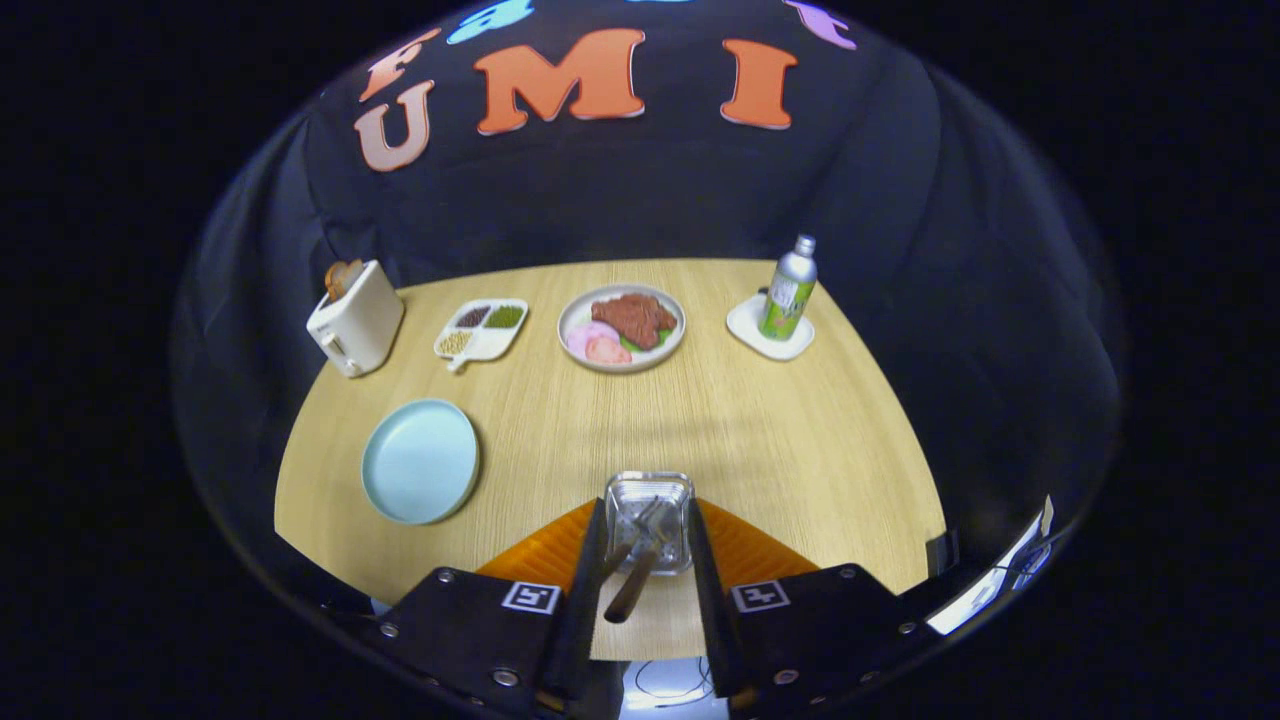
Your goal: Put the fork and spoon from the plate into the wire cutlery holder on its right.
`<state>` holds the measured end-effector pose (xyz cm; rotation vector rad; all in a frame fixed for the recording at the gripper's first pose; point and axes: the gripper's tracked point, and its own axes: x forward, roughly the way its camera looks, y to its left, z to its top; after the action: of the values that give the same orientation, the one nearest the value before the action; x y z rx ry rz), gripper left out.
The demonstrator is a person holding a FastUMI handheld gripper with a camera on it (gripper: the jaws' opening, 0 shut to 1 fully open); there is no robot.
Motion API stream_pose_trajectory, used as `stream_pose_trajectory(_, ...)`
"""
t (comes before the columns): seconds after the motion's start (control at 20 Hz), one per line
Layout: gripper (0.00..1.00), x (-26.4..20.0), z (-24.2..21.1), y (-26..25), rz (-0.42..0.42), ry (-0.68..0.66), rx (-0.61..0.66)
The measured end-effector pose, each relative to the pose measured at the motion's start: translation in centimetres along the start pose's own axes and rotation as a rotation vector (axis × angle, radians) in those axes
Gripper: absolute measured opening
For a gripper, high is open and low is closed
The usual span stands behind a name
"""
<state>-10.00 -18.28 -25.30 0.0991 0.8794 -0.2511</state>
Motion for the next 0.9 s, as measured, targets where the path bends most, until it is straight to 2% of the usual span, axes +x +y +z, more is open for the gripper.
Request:
stream_pose_trajectory(0.05,0.58,-0.6,1.9,-0.1,-0.002,-0.068,-0.004)
stream_pose_trajectory(0.25,0.78,-4.0,9.2,0.8,-0.002,-0.329,-0.016)
stream_pose_trajectory(0.55,0.84,-9.8,17.9,1.9,-0.017,-0.639,0.029)
stream_pose_trajectory(0.9,0.84,-14.2,22.8,3.4,-0.049,-0.818,0.006)
